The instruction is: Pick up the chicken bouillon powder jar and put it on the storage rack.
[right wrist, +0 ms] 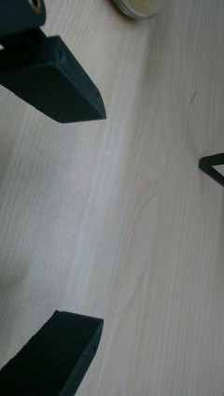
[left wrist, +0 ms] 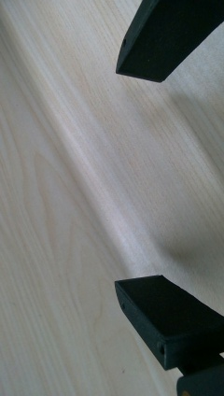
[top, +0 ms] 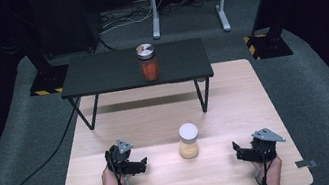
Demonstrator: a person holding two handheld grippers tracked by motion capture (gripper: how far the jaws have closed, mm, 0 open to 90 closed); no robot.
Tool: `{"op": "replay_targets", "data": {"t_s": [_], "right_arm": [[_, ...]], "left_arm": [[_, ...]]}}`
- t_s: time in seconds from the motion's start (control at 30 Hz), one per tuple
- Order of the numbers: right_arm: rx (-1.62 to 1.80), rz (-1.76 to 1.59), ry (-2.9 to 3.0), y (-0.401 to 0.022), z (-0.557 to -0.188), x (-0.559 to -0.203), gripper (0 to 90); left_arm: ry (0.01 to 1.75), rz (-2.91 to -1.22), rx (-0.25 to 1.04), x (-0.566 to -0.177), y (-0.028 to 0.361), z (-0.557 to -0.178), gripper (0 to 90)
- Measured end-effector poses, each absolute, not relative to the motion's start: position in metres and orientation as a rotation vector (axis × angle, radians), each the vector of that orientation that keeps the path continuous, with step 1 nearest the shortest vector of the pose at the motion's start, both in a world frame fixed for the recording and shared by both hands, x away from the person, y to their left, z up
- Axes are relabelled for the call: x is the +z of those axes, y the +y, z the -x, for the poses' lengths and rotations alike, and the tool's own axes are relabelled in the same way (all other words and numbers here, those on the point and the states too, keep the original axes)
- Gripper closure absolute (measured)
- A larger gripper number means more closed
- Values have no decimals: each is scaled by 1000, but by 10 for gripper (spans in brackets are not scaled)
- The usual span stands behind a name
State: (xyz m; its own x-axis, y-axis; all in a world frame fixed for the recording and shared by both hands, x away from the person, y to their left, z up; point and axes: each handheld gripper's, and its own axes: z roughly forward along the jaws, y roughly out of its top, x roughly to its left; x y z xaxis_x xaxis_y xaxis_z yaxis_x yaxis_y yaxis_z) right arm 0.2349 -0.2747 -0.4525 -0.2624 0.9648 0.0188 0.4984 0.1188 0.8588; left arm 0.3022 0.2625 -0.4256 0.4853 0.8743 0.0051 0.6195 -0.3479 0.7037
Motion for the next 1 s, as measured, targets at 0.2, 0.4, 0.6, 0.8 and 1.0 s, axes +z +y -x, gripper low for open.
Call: {"op": "replay_targets", "data": {"t_s": [0.2, 0.4, 0.6, 0.8, 1.0], "right_arm": [[1058, -1412, 1843, -275, -236, -452, 6], [1040, -1401, 1848, -272, -236, -452, 6], [975, -1377, 1878, -263, -238, -449, 6], [890, -1353, 1891, -247, -238, -446, 0], [911, -1373, 1869, -231, -231, -446, 0]], "left_arm": [[1255, -2082, 513, -431, 257, -301, 2], [1243, -2049, 525, -438, 260, -296, 0], [1229, -2055, 520, -438, 261, -296, 1], [1230, -2055, 521, -438, 261, -296, 1], [1231, -2053, 521, -438, 261, -296, 1]]}}
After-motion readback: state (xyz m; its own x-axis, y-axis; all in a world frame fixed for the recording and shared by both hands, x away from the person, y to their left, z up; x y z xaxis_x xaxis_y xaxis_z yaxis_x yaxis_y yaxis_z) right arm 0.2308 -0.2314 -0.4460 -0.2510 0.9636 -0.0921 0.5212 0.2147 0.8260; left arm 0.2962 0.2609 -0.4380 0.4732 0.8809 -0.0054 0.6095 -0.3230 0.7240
